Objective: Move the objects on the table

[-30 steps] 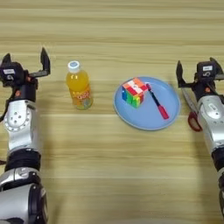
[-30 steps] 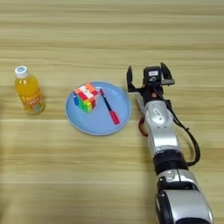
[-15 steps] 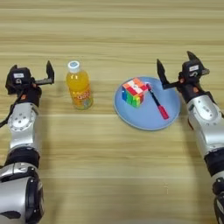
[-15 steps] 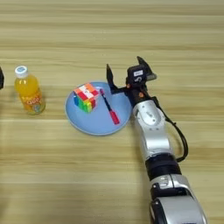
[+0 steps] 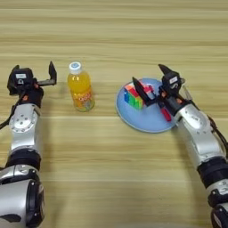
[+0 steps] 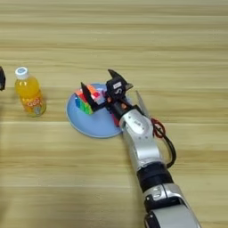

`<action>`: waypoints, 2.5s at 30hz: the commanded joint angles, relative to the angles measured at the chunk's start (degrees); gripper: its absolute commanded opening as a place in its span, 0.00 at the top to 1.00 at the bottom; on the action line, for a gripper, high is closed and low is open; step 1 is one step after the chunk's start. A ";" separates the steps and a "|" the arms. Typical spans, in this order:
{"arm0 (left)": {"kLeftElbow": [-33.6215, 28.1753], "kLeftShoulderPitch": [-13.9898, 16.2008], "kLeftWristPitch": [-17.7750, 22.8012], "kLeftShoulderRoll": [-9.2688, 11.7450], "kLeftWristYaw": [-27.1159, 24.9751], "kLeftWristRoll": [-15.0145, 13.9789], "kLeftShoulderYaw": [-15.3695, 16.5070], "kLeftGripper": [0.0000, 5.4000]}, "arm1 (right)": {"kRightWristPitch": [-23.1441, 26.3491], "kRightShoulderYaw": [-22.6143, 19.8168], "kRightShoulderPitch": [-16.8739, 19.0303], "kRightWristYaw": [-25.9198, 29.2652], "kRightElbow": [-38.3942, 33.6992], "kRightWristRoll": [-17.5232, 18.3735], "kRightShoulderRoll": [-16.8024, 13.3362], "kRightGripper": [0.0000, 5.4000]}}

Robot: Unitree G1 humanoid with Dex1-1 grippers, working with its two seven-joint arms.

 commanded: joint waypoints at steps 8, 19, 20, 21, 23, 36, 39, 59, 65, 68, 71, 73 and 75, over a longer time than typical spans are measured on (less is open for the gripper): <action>-0.32 -0.32 -0.18 -0.37 0.86 0.68 -0.98 0.00 | 0.99 1.29 -1.84 0.17 7.77 -2.43 0.64 0.00; -1.32 0.16 -0.24 -0.67 1.13 0.67 -1.27 0.00 | 1.46 1.47 -2.98 -0.54 12.23 -4.55 0.53 0.00; -1.42 0.20 -0.20 -0.68 1.15 0.68 -1.28 0.00 | 1.53 1.50 -2.94 -0.44 12.24 -4.61 0.56 0.00; -1.51 0.23 -0.15 -0.70 1.17 0.70 -1.29 0.00 | 1.66 1.53 -2.91 -0.30 12.24 -4.62 0.58 0.00; -1.63 0.28 -0.08 -0.71 1.20 0.72 -1.31 0.00 | 1.99 1.57 -2.87 -0.05 12.26 -4.64 0.63 0.00; -1.65 0.30 -0.06 -0.69 1.60 0.81 -1.55 0.00 | 3.43 1.64 -2.78 1.68 12.01 -4.00 1.18 0.00; -1.57 0.27 -0.08 -0.69 1.63 0.81 -1.58 0.00 | 4.03 1.75 -2.80 2.43 12.00 -3.77 1.44 0.00; -1.74 0.36 -0.06 -0.74 1.65 0.82 -1.71 0.00 | 5.26 1.53 -2.36 3.60 11.07 -3.35 1.75 0.38; -1.94 0.43 -0.07 -0.86 1.84 0.85 -1.86 0.00 | 4.93 1.00 -1.73 2.99 8.99 -3.00 1.49 0.38; -1.91 0.41 -0.08 -0.91 1.94 0.84 -1.93 0.00 | 5.16 0.79 -1.30 3.02 7.86 -2.79 1.39 0.38; -1.95 0.44 -0.09 -0.95 2.02 0.84 -2.00 0.00 | 5.46 0.59 -1.01 3.07 7.06 -2.68 1.28 0.38; -2.00 0.46 -0.09 -0.96 2.09 0.86 -2.06 0.00 | 5.60 0.30 -0.64 3.02 5.78 -2.39 1.14 0.38; -2.13 0.50 -0.06 -1.01 2.18 0.90 -2.15 0.00 | 5.70 -0.09 -0.07 2.76 3.91 -2.12 0.81 0.38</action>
